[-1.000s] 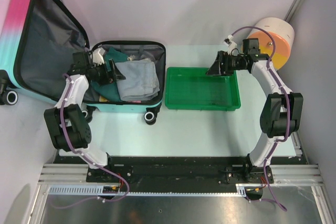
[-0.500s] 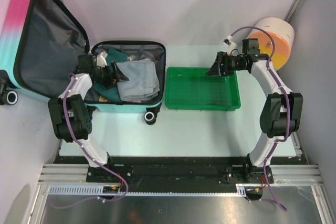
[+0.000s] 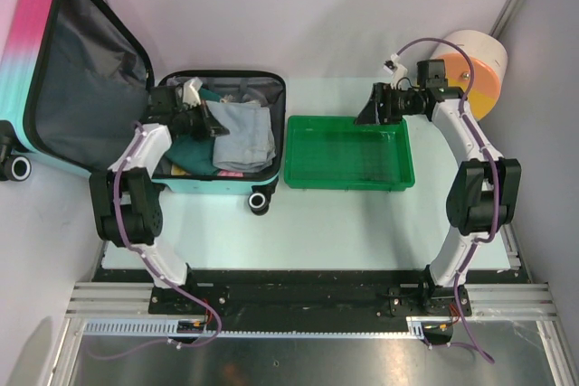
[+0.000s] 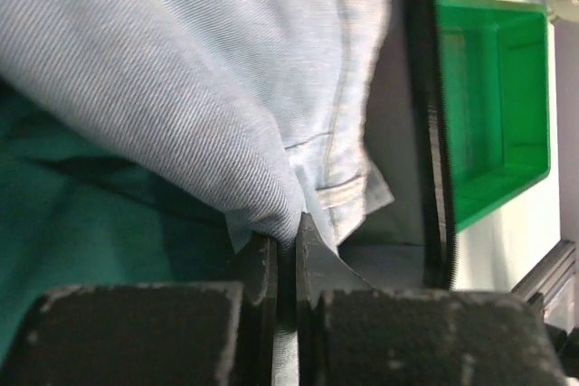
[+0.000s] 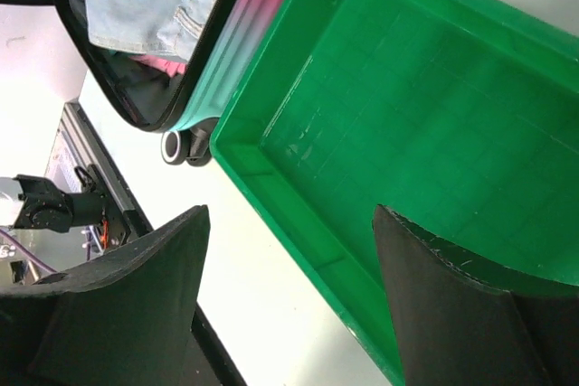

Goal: Open, take out, and arrange the luggage

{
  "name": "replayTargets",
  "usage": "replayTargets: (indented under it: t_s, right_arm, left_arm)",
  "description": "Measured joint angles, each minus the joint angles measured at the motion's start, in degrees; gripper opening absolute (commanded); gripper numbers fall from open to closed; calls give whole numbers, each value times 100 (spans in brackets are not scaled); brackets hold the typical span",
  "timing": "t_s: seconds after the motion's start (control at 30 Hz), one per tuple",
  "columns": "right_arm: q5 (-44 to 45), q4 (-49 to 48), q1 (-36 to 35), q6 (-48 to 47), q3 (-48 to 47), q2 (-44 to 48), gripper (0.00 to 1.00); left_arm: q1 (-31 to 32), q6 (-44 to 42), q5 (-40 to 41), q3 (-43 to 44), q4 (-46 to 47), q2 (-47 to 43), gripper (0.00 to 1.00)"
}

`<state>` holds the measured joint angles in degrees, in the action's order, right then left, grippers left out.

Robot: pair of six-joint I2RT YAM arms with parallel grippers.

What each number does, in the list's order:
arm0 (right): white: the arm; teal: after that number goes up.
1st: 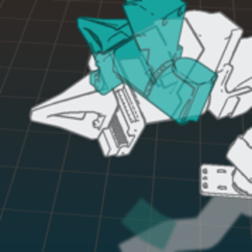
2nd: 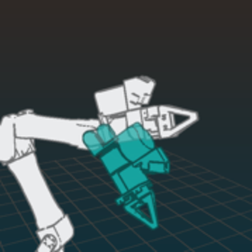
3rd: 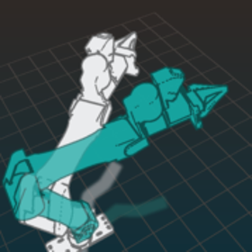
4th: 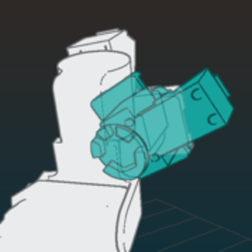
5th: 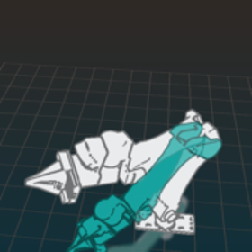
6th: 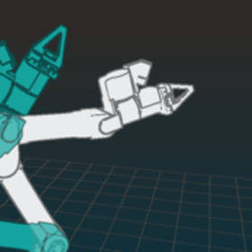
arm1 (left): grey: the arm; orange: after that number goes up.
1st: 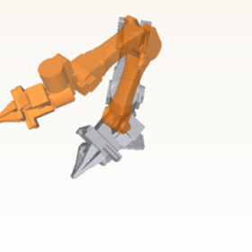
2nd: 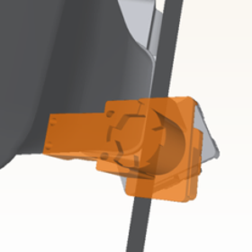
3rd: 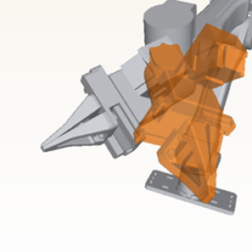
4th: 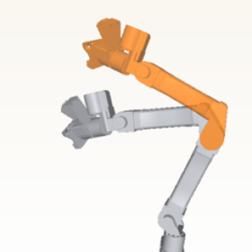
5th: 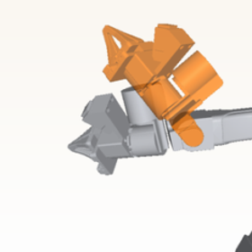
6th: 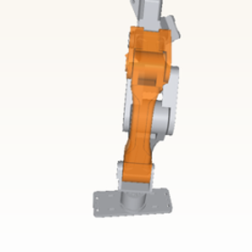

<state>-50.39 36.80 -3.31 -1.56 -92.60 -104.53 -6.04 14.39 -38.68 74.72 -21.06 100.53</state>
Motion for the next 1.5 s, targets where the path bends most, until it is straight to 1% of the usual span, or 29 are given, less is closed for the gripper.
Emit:
replayTargets:
  t_s: [0.1,0.23,0.4,0.63,0.8,0.93,1.13,1.17,1.2,1.23,1.3,1.33,1.37,1.5]
  right_arm:
    - [-2,-35,-50,66,-140,-33,83]
    - [-52,-326,-103,577,-238,-81,87]
    - [-37,-767,-214,1403,-245,-138,88]
    - [7,-1005,-267,2063,-199,-376,88]
    - [4,-1130,-195,2249,153,-424,88]
    - [20,-1115,70,2251,437,-540,88]
    - [127,-885,511,2076,597,-739,88]
    - [140,-846,551,2048,625,-752,88]
    - [160,-813,579,2011,671,-767,88]
    - [166,-798,579,1993,715,-780,88]
    - [168,-800,535,1998,785,-831,88]
    - [168,-813,509,2002,802,-876,88]
    - [181,-820,494,2004,811,-927,88]
    - [376,-807,437,1987,811,-1062,87]
  left_arm:
    - [463,-85,243,76,-2,-380,0]
    - [1252,-94,459,391,22,-778,0]
    - [2098,-72,673,767,96,-728,0]
    - [2977,20,890,1364,181,304,0]
    - [3512,22,1019,1812,111,1110,0]
    - [3783,133,1049,2214,131,1784,0]
    - [4240,481,1001,2658,114,2568,1]
    - [4325,533,994,2752,125,2704,9]
    - [4409,625,970,2859,144,2841,34]
    - [4457,680,949,2920,168,2931,47]
    - [4524,789,776,2975,258,3029,68]
    - [4546,822,640,2977,280,3034,73]
    - [4555,822,505,2977,295,3032,74]
    - [4511,723,166,2785,387,2826,75]
